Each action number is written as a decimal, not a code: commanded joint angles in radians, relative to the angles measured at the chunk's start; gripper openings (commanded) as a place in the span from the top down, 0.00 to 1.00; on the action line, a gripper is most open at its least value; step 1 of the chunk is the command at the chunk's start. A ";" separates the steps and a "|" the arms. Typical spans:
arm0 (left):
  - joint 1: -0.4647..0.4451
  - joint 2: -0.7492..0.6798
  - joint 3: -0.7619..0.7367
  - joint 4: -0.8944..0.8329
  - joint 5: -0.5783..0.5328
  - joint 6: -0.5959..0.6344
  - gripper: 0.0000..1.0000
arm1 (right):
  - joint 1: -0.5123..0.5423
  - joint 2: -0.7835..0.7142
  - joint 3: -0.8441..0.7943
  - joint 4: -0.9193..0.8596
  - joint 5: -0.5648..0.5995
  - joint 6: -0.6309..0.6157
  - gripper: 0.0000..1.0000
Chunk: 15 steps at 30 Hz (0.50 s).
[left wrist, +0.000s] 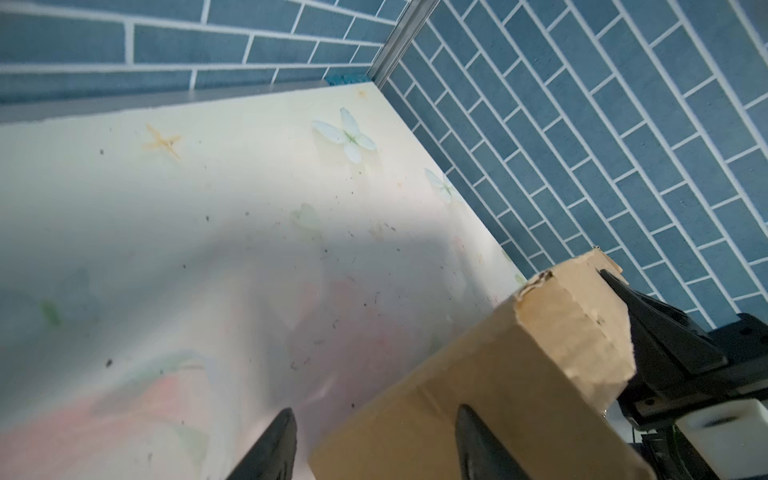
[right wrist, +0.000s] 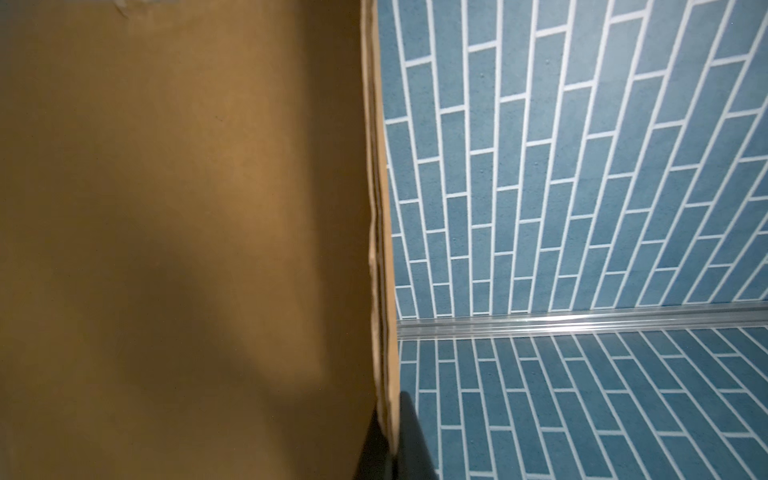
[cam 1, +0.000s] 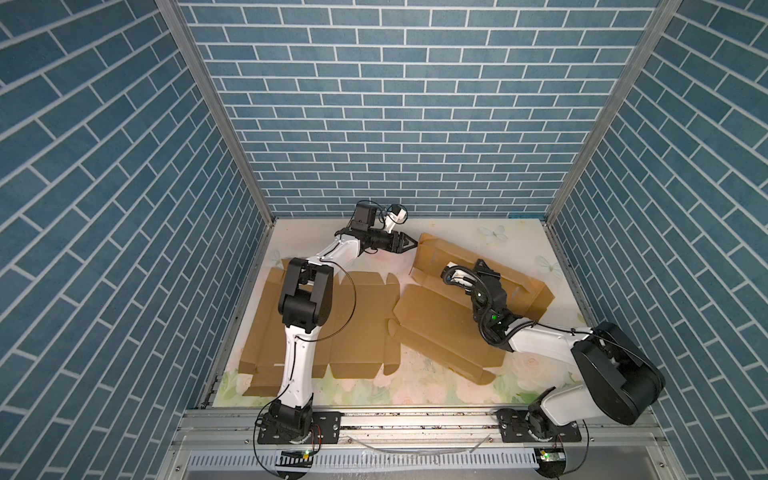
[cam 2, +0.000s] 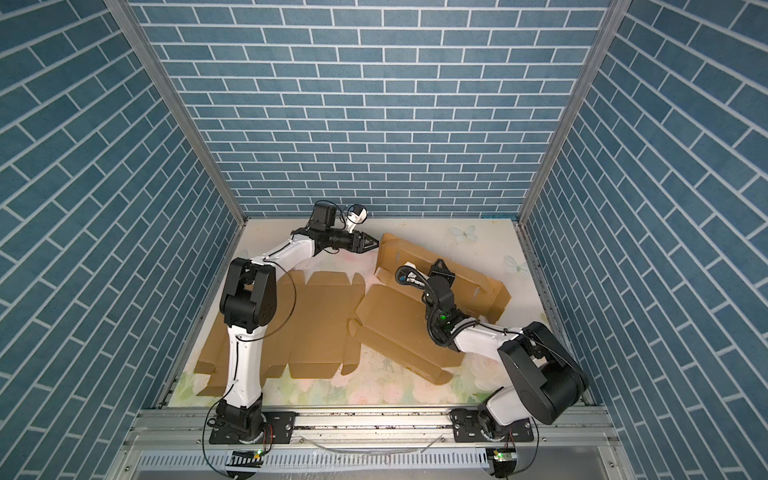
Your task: Fold the paper box
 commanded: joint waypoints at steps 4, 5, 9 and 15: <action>0.027 0.129 0.147 0.002 -0.040 -0.065 0.38 | -0.030 0.130 0.077 0.176 -0.109 -0.086 1.00; 0.038 0.134 0.154 0.007 -0.044 -0.076 0.38 | -0.027 0.140 0.069 0.199 -0.111 -0.093 1.00; 0.078 0.118 0.140 0.057 -0.064 -0.109 0.37 | -0.026 0.118 0.038 0.216 -0.119 -0.083 1.00; 0.079 0.194 0.234 0.002 -0.141 -0.078 0.35 | -0.026 0.074 0.011 0.183 -0.142 -0.063 1.00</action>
